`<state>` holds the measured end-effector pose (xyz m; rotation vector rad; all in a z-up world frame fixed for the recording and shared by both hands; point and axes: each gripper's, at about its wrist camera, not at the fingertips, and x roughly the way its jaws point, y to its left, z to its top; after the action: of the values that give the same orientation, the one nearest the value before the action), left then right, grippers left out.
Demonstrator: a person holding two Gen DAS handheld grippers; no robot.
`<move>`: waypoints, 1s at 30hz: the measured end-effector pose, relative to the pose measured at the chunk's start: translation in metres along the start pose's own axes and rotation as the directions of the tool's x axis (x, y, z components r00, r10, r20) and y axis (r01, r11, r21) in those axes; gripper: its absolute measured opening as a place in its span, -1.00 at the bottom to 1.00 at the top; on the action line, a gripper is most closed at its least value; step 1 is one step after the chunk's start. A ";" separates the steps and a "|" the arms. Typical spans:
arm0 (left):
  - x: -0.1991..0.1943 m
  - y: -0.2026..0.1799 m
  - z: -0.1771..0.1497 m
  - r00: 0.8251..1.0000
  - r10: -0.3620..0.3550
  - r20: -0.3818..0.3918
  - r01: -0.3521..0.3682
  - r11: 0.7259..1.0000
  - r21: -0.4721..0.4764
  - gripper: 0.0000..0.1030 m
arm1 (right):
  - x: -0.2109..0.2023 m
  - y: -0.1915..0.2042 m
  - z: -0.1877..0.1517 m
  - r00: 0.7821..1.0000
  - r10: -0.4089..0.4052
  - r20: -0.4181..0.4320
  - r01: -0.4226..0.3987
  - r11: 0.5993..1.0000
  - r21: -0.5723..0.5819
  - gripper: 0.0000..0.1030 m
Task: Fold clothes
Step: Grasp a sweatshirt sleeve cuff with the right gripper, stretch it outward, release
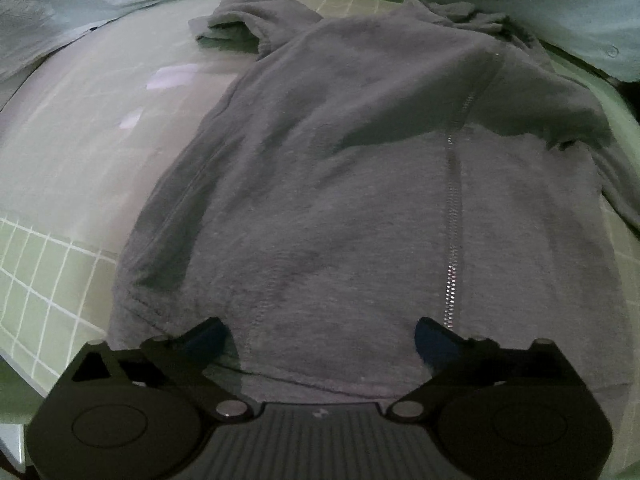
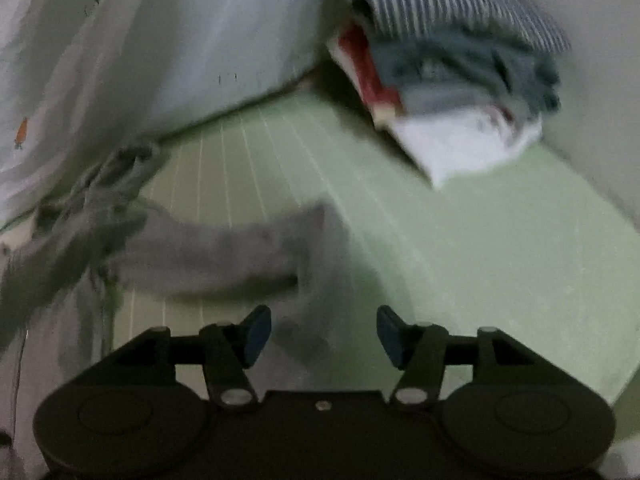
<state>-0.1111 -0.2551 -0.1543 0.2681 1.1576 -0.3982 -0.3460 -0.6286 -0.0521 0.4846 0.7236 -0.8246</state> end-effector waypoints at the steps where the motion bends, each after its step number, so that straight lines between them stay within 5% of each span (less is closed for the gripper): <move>1: 0.000 0.000 0.000 1.000 0.004 0.000 -0.004 1.000 -0.003 1.00 | -0.001 0.000 -0.008 1.000 0.001 -0.020 -0.001 1.000 -0.004 0.16; 6: 0.001 -0.003 0.002 1.000 0.022 0.000 -0.022 1.000 -0.016 1.00 | -0.008 0.001 -0.029 0.995 0.066 -0.072 -0.067 0.998 -0.005 0.02; 9: 0.000 -0.004 0.002 1.000 0.023 -0.001 -0.023 1.000 -0.017 1.00 | -0.008 0.001 -0.026 0.995 0.073 -0.066 -0.075 0.997 -0.033 -0.87; 14: -0.001 -0.003 0.002 1.000 0.020 -0.004 -0.020 1.000 -0.012 1.00 | -0.007 -0.015 0.001 0.999 -0.039 0.015 0.041 0.988 -0.148 -0.98; 18: -0.002 -0.001 0.002 1.000 0.016 0.000 -0.016 1.000 -0.004 1.00 | 0.001 -0.042 0.040 0.979 -0.171 0.114 0.196 0.947 -0.254 -0.98; 21: 0.000 0.001 0.002 1.000 0.014 0.005 -0.014 1.000 -0.001 1.00 | 0.003 -0.063 0.066 0.968 -0.209 0.140 0.238 0.941 -0.240 -0.83; 24: 0.000 0.001 0.002 1.000 0.015 0.007 -0.015 1.000 -0.003 1.00 | -0.003 -0.073 0.069 0.987 -0.121 0.102 0.130 0.989 -0.078 -0.14; 28: 0.001 -0.001 0.004 1.000 0.018 0.004 -0.018 1.000 -0.006 1.00 | 0.005 -0.056 0.035 1.000 -0.003 0.000 0.003 0.996 0.087 0.24; 30: 0.002 -0.001 0.005 1.000 0.019 -0.002 -0.019 1.000 -0.006 1.00 | 0.007 -0.044 0.015 0.998 0.044 -0.035 -0.040 0.994 0.104 0.24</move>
<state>-0.1065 -0.2580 -0.1538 0.2735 1.1573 -0.3779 -0.3717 -0.6678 -0.0524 0.6079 0.7052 -0.8181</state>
